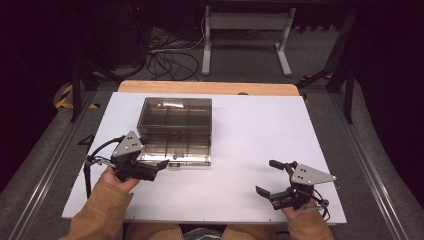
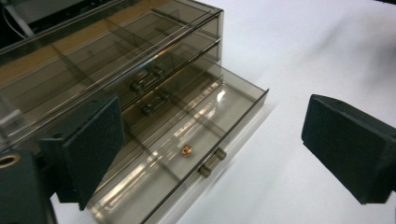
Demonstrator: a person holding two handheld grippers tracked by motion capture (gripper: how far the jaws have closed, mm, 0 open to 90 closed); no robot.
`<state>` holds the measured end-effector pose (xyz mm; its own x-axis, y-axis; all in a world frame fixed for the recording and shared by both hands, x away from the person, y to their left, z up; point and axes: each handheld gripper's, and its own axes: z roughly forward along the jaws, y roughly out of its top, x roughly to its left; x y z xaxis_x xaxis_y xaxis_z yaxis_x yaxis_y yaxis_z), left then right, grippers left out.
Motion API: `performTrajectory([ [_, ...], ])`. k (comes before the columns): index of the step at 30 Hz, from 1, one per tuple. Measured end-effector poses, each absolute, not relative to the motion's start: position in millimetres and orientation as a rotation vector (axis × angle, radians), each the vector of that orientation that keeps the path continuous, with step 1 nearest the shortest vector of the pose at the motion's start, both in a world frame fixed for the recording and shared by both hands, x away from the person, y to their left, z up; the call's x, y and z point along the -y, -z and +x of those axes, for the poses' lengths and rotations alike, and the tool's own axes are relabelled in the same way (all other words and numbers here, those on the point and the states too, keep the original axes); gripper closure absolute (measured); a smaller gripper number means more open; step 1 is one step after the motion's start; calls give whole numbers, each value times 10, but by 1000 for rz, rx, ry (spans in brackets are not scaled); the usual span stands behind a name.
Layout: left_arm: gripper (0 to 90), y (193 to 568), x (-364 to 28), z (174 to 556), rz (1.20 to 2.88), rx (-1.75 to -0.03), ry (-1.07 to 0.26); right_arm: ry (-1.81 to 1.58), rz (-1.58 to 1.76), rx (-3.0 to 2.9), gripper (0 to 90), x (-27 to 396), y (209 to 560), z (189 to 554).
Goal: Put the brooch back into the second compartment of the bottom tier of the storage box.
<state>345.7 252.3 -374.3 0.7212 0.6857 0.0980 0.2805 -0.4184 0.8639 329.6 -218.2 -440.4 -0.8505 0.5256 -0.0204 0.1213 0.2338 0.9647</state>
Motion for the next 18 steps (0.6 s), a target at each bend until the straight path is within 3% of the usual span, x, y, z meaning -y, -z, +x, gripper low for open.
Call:
performTrajectory([
  [18, 54, 3953, -2904, 3201, 1886, -729, -569, -1648, 599, -2173, 49, 2177, 4407, 3297],
])
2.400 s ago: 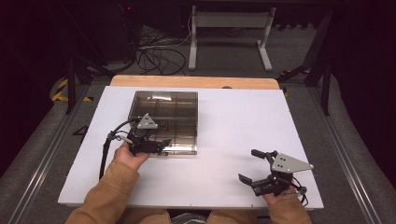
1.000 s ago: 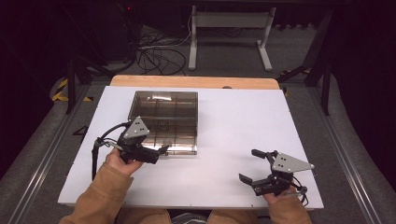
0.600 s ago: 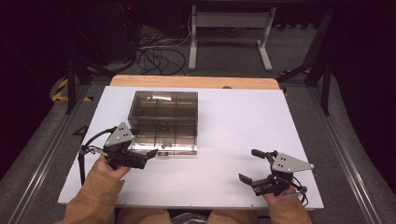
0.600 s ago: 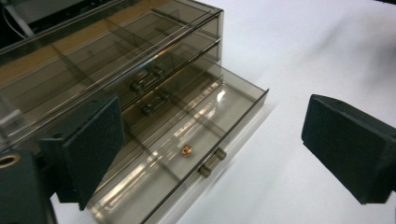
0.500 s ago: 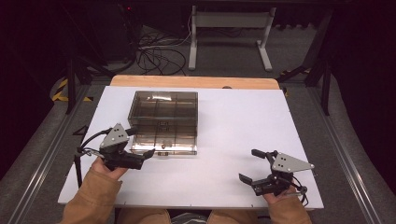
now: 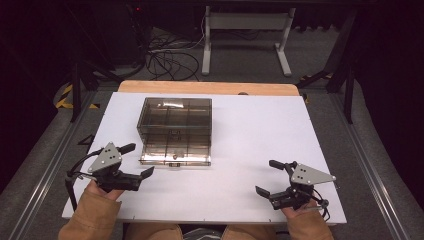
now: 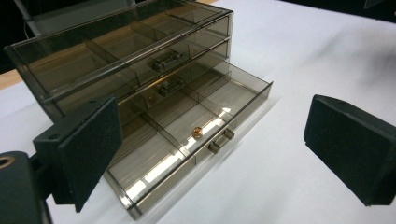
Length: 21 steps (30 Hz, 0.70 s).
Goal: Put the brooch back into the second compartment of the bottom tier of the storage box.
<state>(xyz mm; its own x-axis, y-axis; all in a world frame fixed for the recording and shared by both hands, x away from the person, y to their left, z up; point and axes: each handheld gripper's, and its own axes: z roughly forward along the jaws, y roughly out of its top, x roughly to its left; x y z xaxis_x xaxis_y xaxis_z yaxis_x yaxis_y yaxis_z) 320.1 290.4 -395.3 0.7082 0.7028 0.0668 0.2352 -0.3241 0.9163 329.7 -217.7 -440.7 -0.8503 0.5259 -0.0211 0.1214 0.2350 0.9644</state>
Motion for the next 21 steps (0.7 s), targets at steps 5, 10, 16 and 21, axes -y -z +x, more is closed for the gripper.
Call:
performTrajectory([
  [5, 53, 4045, -2991, 3152, 1869, -736, -559, -1647, 600, -2173, 49, 2177, 4407, 3297],
  [10, 51, 4124, -3066, 3147, 1849, -735, -529, -1644, 599, -2174, 49, 2175, 4410, 3300],
  [16, 37, 4252, -3103, 3105, 1855, -720, -577, -1641, 601, -2177, 49, 2175, 4414, 3304],
  [21, 34, 4349, -3144, 3091, 1867, -720, -571, -1639, 604, -2179, 49, 2170, 4417, 3304],
])
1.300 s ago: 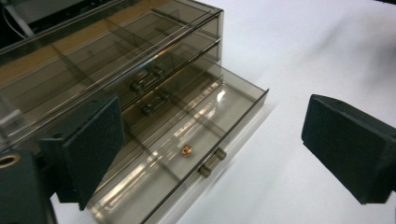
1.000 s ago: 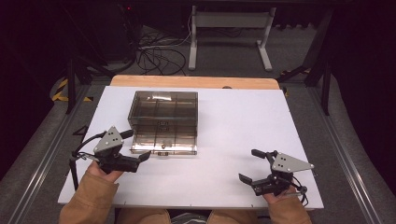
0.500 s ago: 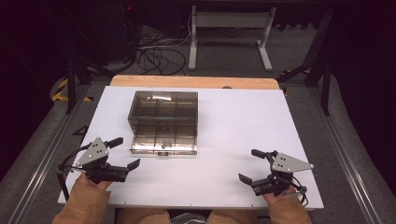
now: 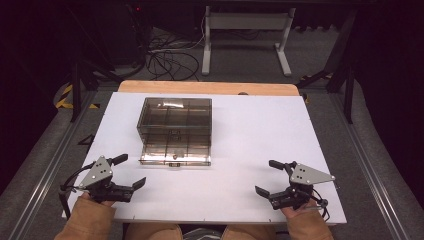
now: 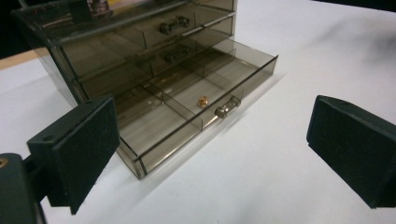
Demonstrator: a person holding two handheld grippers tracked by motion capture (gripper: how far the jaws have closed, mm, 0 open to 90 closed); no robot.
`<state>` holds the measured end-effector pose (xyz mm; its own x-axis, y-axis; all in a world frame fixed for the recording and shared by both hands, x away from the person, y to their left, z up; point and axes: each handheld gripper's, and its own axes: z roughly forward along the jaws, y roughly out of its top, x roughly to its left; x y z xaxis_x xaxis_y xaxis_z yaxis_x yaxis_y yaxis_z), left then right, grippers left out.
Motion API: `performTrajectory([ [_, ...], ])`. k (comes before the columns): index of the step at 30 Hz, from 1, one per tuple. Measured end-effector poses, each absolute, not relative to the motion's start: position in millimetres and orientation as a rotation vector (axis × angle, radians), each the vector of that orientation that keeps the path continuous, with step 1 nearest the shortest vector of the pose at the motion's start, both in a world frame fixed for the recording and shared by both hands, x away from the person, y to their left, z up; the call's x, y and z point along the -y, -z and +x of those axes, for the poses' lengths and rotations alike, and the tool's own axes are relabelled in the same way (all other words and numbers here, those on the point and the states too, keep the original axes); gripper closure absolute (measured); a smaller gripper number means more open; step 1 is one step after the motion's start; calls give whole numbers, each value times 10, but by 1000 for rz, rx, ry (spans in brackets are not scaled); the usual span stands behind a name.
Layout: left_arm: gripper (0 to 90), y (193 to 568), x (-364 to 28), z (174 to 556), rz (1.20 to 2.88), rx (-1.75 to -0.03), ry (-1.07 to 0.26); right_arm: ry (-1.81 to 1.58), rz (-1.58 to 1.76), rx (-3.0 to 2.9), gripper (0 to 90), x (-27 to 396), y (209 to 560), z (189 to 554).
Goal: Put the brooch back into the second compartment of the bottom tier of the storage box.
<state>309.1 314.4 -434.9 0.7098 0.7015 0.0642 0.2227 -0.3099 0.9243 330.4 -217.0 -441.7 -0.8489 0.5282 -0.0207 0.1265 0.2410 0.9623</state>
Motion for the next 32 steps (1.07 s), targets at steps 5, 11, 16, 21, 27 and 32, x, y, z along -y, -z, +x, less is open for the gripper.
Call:
performTrajectory([
  [5, 26, 4431, -3184, 3092, 1869, -736, -520, -1639, 604, -2180, 49, 2166, 4418, 3304],
  [11, 27, 4497, -3175, 3047, 1898, -714, -561, -1638, 606, -2179, 49, 2170, 4419, 3308],
  [16, 26, 4538, -3161, 3038, 1896, -725, -521, -1633, 611, -2181, 49, 2174, 4425, 3313],
  [21, 27, 4523, -3132, 3075, 1898, -730, -513, -1636, 606, -2187, 49, 2166, 4428, 3324],
  [27, 27, 4520, -3153, 3064, 1888, -739, -508, -1634, 600, -2192, 49, 2149, 4427, 3336],
  [32, 27, 4519, -3152, 3073, 1888, -738, -514, -1633, 603, -2192, 49, 2157, 4424, 3329],
])
